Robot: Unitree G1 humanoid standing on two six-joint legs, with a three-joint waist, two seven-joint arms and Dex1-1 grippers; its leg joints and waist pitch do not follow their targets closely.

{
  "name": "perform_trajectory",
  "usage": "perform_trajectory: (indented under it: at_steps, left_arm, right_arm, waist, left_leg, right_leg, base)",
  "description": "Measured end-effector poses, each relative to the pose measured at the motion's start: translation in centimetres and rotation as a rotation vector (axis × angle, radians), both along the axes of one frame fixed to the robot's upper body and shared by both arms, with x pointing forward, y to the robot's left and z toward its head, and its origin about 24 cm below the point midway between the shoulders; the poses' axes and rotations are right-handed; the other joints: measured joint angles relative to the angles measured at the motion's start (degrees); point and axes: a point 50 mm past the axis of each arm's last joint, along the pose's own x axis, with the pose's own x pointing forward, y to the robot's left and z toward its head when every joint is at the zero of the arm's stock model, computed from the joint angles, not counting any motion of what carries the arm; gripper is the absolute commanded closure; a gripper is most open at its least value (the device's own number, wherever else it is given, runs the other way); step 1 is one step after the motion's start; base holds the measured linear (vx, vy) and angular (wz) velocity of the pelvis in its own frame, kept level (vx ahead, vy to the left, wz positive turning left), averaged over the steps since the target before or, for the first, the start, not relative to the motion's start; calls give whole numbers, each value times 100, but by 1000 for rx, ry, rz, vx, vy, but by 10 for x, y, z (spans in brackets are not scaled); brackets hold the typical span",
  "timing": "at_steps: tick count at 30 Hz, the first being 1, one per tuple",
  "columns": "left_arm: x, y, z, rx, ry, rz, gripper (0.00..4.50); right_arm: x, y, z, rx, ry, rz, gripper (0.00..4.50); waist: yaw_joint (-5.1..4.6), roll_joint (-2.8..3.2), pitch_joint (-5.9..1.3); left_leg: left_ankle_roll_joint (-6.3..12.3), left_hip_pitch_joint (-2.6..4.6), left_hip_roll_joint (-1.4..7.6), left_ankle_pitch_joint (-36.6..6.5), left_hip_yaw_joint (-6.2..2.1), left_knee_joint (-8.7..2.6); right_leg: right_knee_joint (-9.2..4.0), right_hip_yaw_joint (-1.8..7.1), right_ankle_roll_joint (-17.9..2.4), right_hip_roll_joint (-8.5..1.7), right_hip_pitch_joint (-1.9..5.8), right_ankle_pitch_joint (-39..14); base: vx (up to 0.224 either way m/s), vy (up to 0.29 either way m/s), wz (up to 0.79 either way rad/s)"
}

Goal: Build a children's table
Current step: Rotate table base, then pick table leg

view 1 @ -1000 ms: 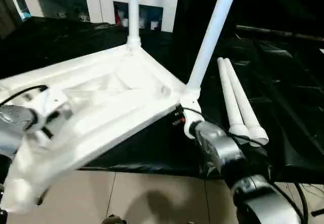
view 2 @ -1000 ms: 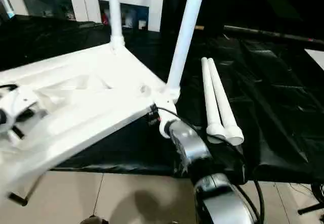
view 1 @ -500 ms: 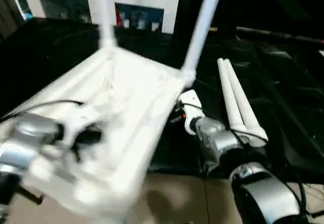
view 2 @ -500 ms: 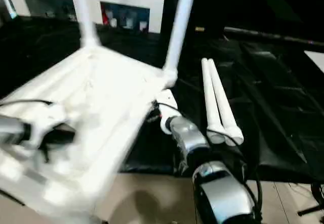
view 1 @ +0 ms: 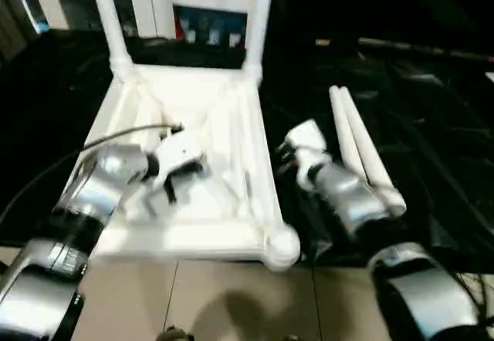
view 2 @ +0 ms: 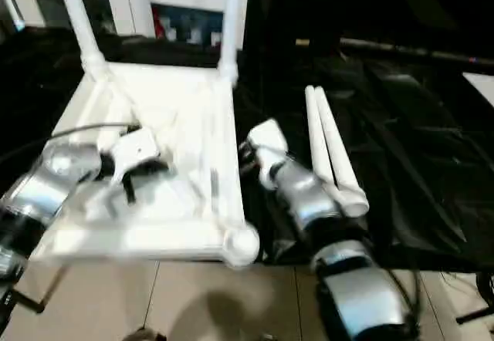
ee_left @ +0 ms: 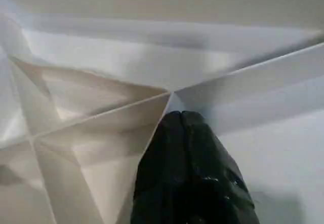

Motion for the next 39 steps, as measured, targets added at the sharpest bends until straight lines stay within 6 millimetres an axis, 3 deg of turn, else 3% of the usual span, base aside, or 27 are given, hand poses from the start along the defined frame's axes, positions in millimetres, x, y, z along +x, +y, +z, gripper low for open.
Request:
perform_trajectory:
  at_steps: [3, 8, 14, 19, 20, 25, 29, 30, 36, 39]
  left_arm:
    - [16, -12, -6, 34, -126, 91, 450]
    - [32, -6, 4, 91, -334, 247, 450]
    - [35, -4, 12, 35, -424, 281, 450]
    - [29, -5, 14, -178, -287, 230, 450]
    - [26, -6, 12, -224, -250, 210, 450]
    - [1, -29, 14, -464, -79, 18, 450]
    - [-12, -45, 30, -600, -10, -76, 450]
    - [-17, -51, 35, -640, 22, -107, 416]
    - [-31, -53, 30, -604, 184, -114, 377]
    - [-41, -56, 28, -583, 241, -136, 359]
  right_arm:
    - [0, -8, 9, -2, -34, -19, 443]
    - [-1, -15, 22, -10, -75, -31, 443]
    - [-11, -20, 23, -15, -73, -36, 443]
    - [-24, -36, 36, -27, -46, 23, 443]
    - [-25, -40, 36, -28, -25, 14, 416]
    - [-25, -65, 36, 67, 82, -241, 383]
    - [-26, -76, 31, 50, 126, -337, 353]
    - [-24, -79, 29, 49, 149, -363, 330]
    - [-9, -87, 30, 56, 224, -436, 290]
    - [-4, -89, 29, 49, 274, -450, 269]
  waist:
    - [29, 4, 3]
    - [1, 5, 3]
    - [39, 10, 6]
    - [75, 11, 7]
    - [76, 11, 7]
    - [78, 11, 7]
    - [48, 12, 8]
    - [37, 15, 10]
    - [-104, 29, 18]
    - [-123, 28, 18]
  left_leg:
    - [1, -9, 0, 1, -3, 5]
    - [2, -11, 3, 1, -33, 16]
    - [5, -29, 6, -2, -66, 15]
    - [13, -27, 5, -7, -65, 14]
    - [13, -26, 5, -7, -65, 15]
    - [9, -21, 7, -5, -57, 16]
    - [3, -7, 7, -2, -51, 15]
    - [2, -1, 8, -2, -48, 14]
    - [-13, 6, 9, 7, -46, 12]
    - [-14, -1, 9, 8, -50, 12]
  right_leg:
    - [-2, 0, 1, 4, -3, 0]
    - [-8, 6, 0, 27, -3, 1]
    - [-36, 8, -2, 51, -4, 1]
    - [-50, 8, -4, 48, 5, 2]
    - [-50, 8, -6, 48, 6, 3]
    - [-40, 9, -10, 47, 2, 7]
    - [-28, 14, -12, 47, 4, 8]
    - [-23, 17, -12, 48, 4, 8]
    - [-14, 26, -14, 56, -3, 18]
    - [-17, 25, -14, 58, -4, 17]
  base:
    - [0, 0, 0]
    - [0, 0, 0]
    - [0, 0, 0]
    - [0, 0, 0]
    - [0, 0, 0]
    - [0, 0, 0]
    - [0, 0, 0]
    - [0, 0, 0]
    - [0, 0, 0]
    - [0, 0, 0]
